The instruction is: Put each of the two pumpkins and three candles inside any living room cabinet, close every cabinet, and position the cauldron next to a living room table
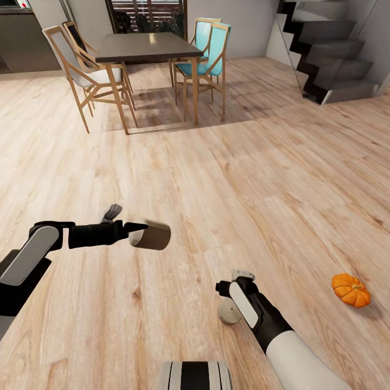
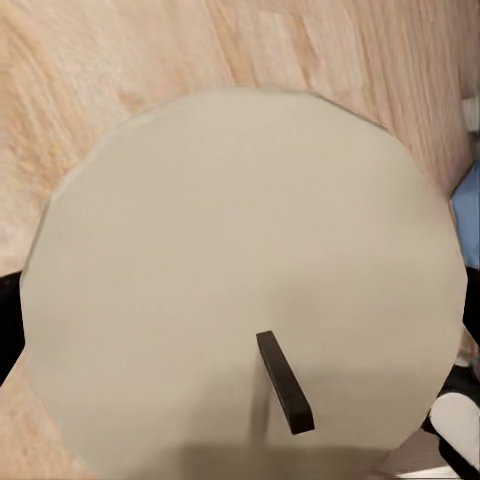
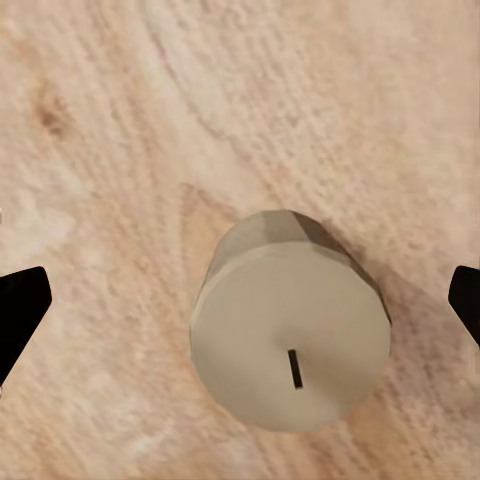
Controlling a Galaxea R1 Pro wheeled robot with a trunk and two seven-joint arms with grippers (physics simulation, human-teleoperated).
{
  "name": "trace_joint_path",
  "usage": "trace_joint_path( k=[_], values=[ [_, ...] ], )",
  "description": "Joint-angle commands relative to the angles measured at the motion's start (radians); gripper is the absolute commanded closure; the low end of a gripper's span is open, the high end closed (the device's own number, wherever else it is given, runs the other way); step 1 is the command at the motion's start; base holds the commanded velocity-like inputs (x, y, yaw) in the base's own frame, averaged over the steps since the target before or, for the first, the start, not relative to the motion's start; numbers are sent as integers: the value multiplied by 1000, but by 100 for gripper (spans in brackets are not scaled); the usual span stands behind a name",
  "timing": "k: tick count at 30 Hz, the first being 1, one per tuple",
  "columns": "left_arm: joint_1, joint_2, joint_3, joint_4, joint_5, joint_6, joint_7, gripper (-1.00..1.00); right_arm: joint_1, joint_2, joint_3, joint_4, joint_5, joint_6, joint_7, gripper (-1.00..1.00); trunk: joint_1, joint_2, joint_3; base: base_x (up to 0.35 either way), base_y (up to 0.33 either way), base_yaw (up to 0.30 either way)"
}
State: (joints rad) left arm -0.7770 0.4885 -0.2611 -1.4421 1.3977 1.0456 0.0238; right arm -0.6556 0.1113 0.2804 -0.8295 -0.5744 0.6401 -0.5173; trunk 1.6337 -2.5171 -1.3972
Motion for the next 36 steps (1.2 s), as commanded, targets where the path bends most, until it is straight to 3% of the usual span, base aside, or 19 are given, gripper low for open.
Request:
trace_joint_path(
  k=[1, 12, 16, 27, 36],
  values=[
    [-1, 1, -1, -1, -2, 2, -9, 100, -2, -1, 3, 2, -10, -2, -1, -100, 0, 0, -1, 0, 0, 0],
    [-1, 5, -1, 4, 0, 2, -59, 100, -29, -5, 3, 75, -7, -22, 35, -100, 5, -3, -43, 0, 0, 0],
    [-1, 6, -1, 6, 0, 2, -87, 100, -31, -8, 3, 82, -6, -35, 36, -100, 5, -3, -43, 0, 0, 0],
    [-1, 11, -1, 3, 0, 2, -96, 100, -41, -16, 2, 118, -7, -39, 37, -100, 9, -5, -82, 0, 0, 0],
    [-1, 12, -1, 2, -1, 2, -112, 100, -72, -15, 3, 186, -7, -68, 73, -100, 9, -5, -82, 0, 0, 0]
  ],
)
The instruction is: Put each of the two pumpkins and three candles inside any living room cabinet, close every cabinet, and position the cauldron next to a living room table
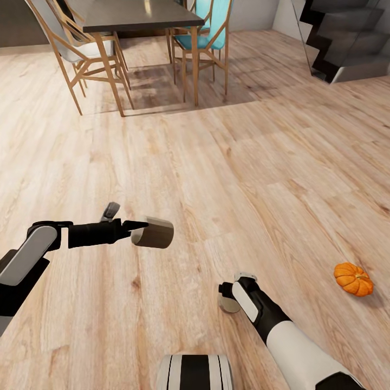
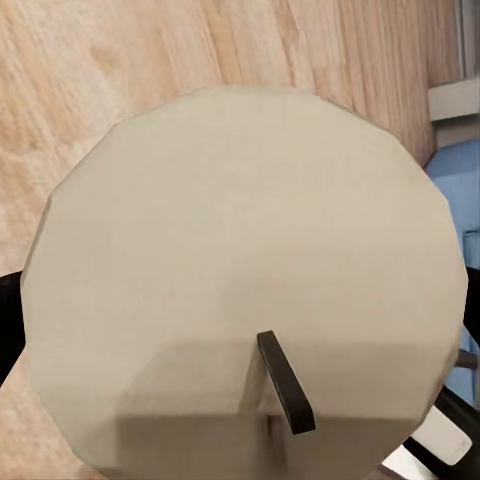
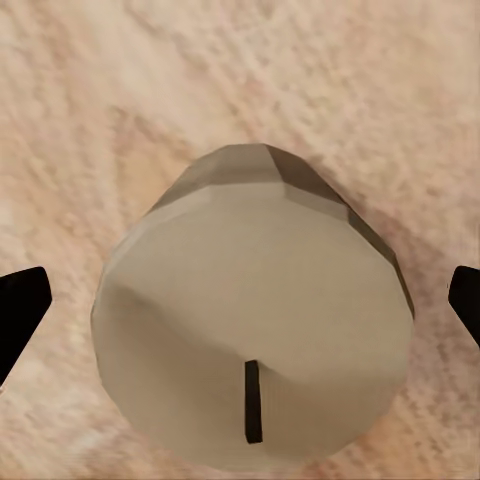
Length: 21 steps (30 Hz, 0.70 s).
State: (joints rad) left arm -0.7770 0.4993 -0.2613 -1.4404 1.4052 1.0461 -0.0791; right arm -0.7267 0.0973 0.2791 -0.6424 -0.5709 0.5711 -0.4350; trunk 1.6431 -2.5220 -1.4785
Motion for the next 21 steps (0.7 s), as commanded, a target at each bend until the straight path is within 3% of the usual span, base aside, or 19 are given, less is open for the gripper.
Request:
trace_joint_path(
  k=[1, 7, 21],
  values=[
    [-1, 1, -1, 0, -8, 1, -10, 100, -1, -1, 5, 0, -10, 1, -8, -100, 0, 0, -1, 0, 0, 0],
    [-1, 1, -1, 0, -9, 1, -11, 100, -2, -1, 5, 2, -10, -2, -1, -100, 2, -1, -16, 0, 0, 0],
    [-1, 1, -1, -2, -9, 1, -13, 100, -3, -3, 3, 31, -10, -2, 1, -100, 3, -2, -24, 0, 0, 0]
  ],
)
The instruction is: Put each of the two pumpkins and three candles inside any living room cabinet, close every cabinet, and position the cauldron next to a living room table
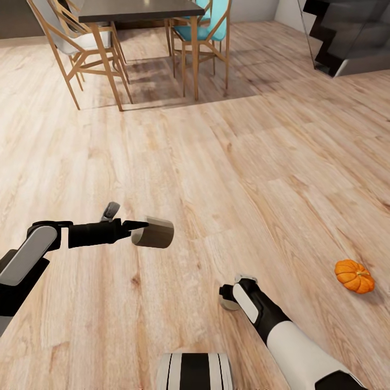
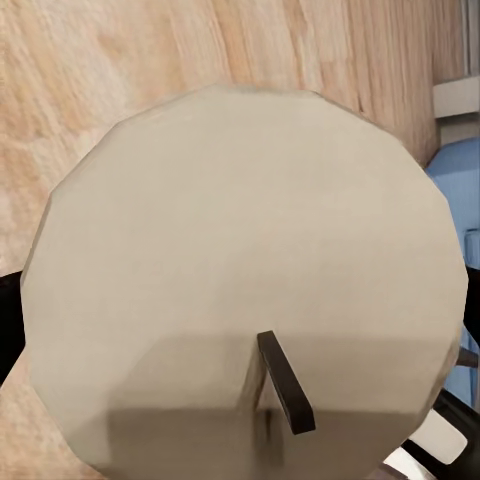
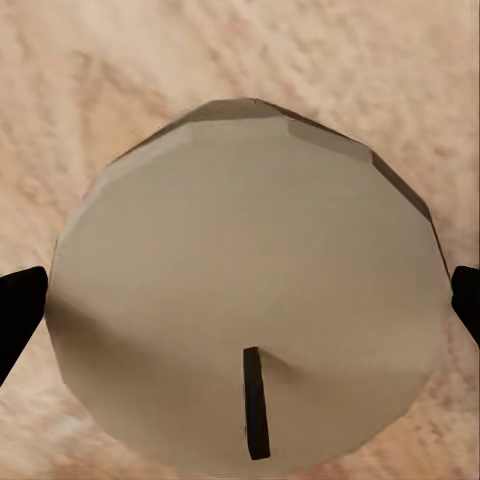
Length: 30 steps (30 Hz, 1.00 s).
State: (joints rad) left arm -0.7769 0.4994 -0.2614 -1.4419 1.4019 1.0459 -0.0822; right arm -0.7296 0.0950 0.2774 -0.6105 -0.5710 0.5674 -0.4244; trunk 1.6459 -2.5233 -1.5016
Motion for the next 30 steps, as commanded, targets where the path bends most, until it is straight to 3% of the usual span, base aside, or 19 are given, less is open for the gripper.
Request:
trace_joint_path(
  k=[1, 15, 19, 28, 29, 30],
  values=[
    [-1, 1, -1, 0, -6, 1, -10, 100, -1, -1, 5, 0, -10, 2, -10, -100, 0, -1, -5, 0, 0, 0],
    [-1, 1, -1, 0, -5, 1, -17, 100, -1, -1, 6, 20, -10, 0, -10, -100, 0, -1, -5, 0, 0, 0],
    [-1, 1, -1, 0, -5, 1, -17, 100, -1, -1, 6, 20, -10, 0, -10, -100, 2, -2, -20, 0, 0, 0],
    [-1, 1, -1, 0, -6, 1, -17, 100, -1, -1, 6, 20, -10, 0, -10, -100, 2, -2, -20, 0, 0, 0],
    [-1, 1, -1, 0, -5, 1, -17, 100, -1, -1, 6, 20, -10, 0, -10, 100, 2, -2, -20, 0, 0, 0],
    [-1, 1, -1, 0, -5, 1, -17, 100, -1, -1, 6, 20, -10, 0, -10, 100, 2, -2, -20, 0, 0, 0]
  ],
)
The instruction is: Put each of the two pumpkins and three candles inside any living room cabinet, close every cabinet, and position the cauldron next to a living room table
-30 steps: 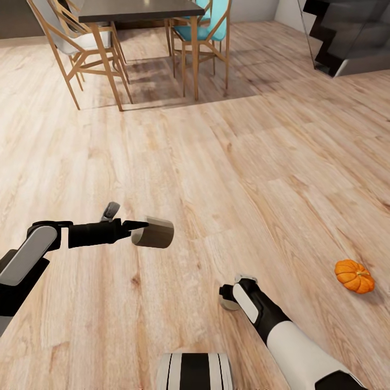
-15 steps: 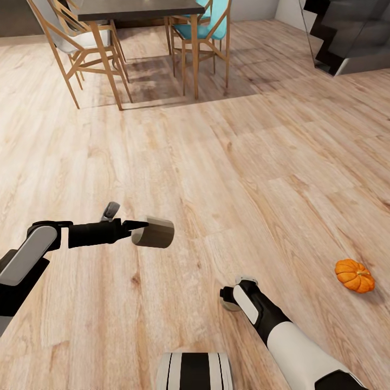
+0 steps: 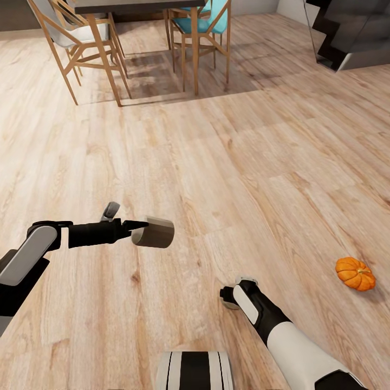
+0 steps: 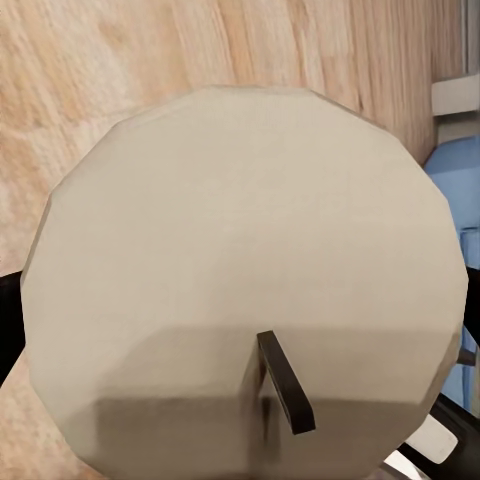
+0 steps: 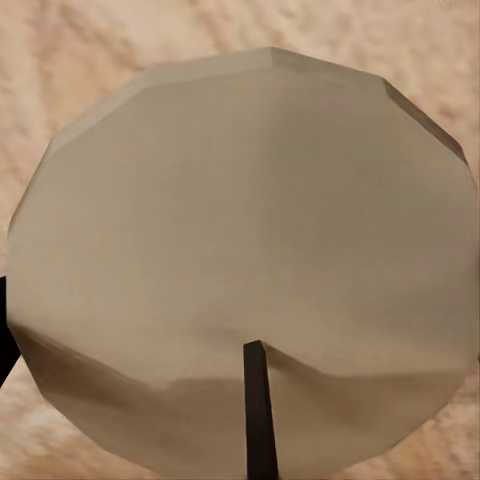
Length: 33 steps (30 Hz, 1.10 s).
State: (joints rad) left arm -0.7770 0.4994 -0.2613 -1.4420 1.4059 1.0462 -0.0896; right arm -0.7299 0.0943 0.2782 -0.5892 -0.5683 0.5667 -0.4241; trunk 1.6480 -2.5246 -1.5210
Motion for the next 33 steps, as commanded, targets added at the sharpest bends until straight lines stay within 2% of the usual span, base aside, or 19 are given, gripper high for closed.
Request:
trace_joint_path(
  k=[1, 25, 33],
  values=[
    [-1, 1, -1, 0, -9, 1, -10, 100, 0, -1, 5, -1, -13, 1, -10, 100, 0, 0, -1, 0, 0, 0],
    [-1, 1, -1, 0, -9, 1, -10, 100, 0, -1, 4, -1, -13, -4, -4, 100, 0, 0, -1, 0, 0, 0],
    [-1, 1, -1, 0, -9, 1, -10, 100, 0, -1, 5, -1, -13, -4, -3, 100, -4, 2, 30, 0, 0, 0]
  ],
)
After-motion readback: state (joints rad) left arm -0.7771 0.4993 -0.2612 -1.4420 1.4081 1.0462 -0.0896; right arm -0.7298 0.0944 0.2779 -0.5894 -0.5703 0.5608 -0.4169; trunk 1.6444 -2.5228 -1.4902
